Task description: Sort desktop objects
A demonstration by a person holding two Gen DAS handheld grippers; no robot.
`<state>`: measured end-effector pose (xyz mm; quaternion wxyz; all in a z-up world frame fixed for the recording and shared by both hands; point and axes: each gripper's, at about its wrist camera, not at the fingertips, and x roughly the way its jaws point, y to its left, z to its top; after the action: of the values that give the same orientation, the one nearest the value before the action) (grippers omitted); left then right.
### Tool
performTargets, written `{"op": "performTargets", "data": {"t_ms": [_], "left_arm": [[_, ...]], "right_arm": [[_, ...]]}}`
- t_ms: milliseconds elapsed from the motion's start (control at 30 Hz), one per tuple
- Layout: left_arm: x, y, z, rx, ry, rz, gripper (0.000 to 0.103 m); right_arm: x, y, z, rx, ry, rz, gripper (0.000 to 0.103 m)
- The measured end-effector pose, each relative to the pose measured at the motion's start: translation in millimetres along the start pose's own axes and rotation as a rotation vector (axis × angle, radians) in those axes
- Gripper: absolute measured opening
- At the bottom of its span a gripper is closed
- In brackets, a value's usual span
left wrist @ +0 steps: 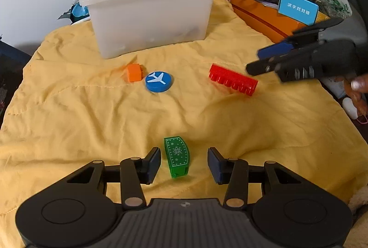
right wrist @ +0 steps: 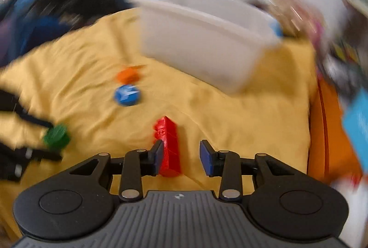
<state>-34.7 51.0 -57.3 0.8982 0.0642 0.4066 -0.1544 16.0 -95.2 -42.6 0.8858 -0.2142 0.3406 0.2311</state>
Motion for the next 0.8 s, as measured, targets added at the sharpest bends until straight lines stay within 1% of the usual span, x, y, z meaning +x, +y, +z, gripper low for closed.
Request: {"op": "performTargets", "data": {"t_ms": [33, 100, 200, 233, 267, 300, 333, 367, 400, 500, 567, 633, 667, 700, 767, 800], "left_arm": [[0.2, -0.7, 0.1, 0.003, -0.001, 0.001, 0.049], [0.5, -1.1, -0.1, 0.004, 0.001, 0.002, 0.049], [-0.9, -1.6, -0.6, 0.006, -0.002, -0.003, 0.049], [-0.8, -2.0, -0.8, 0.009, -0.001, -0.003, 0.049], [-0.6, -2.4, -1.1, 0.011, 0.000, -0.004, 0.049], [-0.3, -2.6, -1.5, 0.013, 0.001, -0.004, 0.049], [0.3, -2.5, -1.6, 0.014, 0.002, -0.004, 0.049], [0.7, -2.4, -1.7, 0.013, 0.002, -0.004, 0.049], [0.4, -2.2, -1.7, 0.011, 0.001, -0.002, 0.049], [-0.7, -0.6, -0.9, 0.000, -0.002, 0.000, 0.049], [1.3, 0.4, -0.5, -0.003, 0.001, -0.002, 0.049], [4.7, 1.0, -0.2, -0.005, 0.008, -0.007, 0.049], [6.5, 1.2, -0.3, -0.009, 0.012, -0.010, 0.048], [8.1, 1.6, -0.3, -0.015, 0.020, -0.012, 0.048], [9.7, 3.1, -0.8, -0.028, 0.026, -0.015, 0.032], [10.0, 4.2, -1.0, -0.033, 0.028, -0.015, 0.031]], "right_arm": [[2.1, 11.8, 0.7, -0.064, 0.000, 0.008, 0.038], [10.1, 24.6, 0.7, -0.120, 0.030, 0.016, 0.038], [25.9, 40.5, -4.9, -0.209, 0.084, -0.002, 0.037], [31.1, 44.5, -7.5, -0.247, 0.090, -0.016, 0.037], [30.6, 46.0, -8.8, -0.270, 0.064, -0.033, 0.036], [31.9, 45.0, -8.2, -0.270, 0.066, -0.039, 0.035], [33.1, 41.3, -5.8, -0.241, 0.072, -0.039, 0.034], [34.5, 35.4, -3.8, -0.201, 0.078, -0.045, 0.029], [35.0, 30.5, -2.8, -0.169, 0.080, -0.052, 0.027], [30.2, 14.9, -0.1, -0.077, 0.057, -0.058, 0.027], [34.0, 11.0, -0.5, -0.076, 0.080, -0.069, 0.026], [36.6, 5.1, -0.7, -0.034, 0.097, -0.056, 0.025], [35.3, 3.1, 2.1, -0.003, 0.105, -0.037, 0.024], [32.3, -1.2, 4.2, 0.045, 0.112, 0.003, 0.024], [23.8, -9.8, 7.1, 0.159, 0.117, 0.106, 0.024], [20.2, -13.5, 8.0, 0.222, 0.127, 0.168, 0.024]]}}
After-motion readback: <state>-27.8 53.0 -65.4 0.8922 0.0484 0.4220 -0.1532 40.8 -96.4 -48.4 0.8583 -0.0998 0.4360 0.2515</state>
